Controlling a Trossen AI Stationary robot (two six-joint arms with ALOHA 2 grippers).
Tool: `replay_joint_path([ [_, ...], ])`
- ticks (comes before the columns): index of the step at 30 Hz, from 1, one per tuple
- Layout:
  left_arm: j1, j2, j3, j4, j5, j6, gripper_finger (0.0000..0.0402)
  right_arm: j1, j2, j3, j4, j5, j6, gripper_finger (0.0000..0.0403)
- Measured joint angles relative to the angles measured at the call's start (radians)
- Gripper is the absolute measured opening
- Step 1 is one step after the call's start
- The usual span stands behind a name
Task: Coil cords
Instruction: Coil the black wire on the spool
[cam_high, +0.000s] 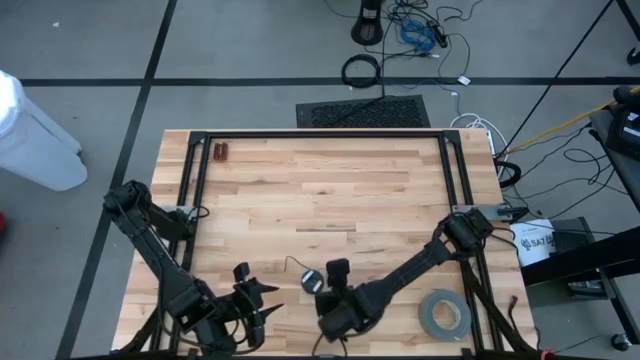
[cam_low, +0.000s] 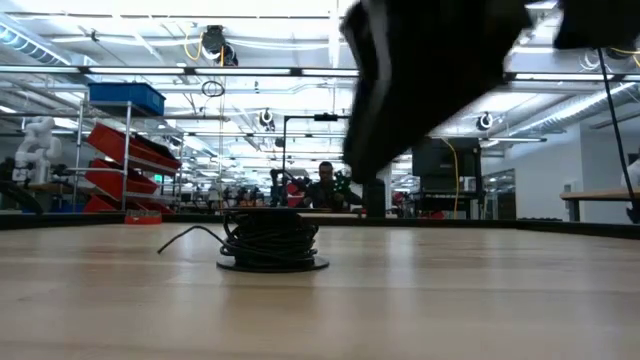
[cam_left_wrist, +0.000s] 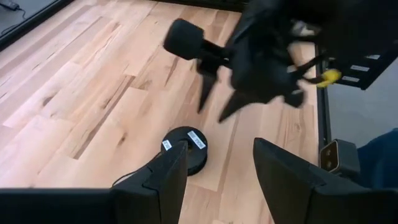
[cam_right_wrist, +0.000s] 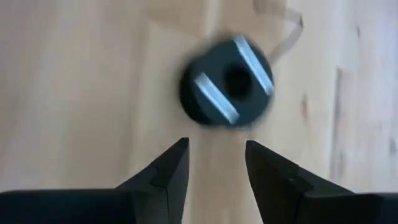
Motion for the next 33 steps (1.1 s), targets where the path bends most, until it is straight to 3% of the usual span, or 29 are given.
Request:
replay_joint_path([
  [7, -0.008, 0.000, 0.000, 0.000, 0.000, -0.001, 0.0190, -0.010, 0.008, 0.015, 0.220, -0.056, -0.064, 0.0111],
  [11, -0.033, 0.000, 0.000, 0.000, -0.002, -0.006, 0.0190, -0.024, 0.018, 0.013, 0.221, -0.064, -0.062, 0.0072],
  [18, -0.073, 0.000, 0.000, 0.001, -0.101, -0.026, 0.0189, -0.023, 0.031, 0.015, 0.282, -0.131, -0.089, 0.0007],
  [33, -0.073, 0.000, 0.000, 0.000, -0.122, 0.003, 0.0189, -0.076, 0.060, 0.011, 0.229, -0.139, -0.096, 0.0001],
])
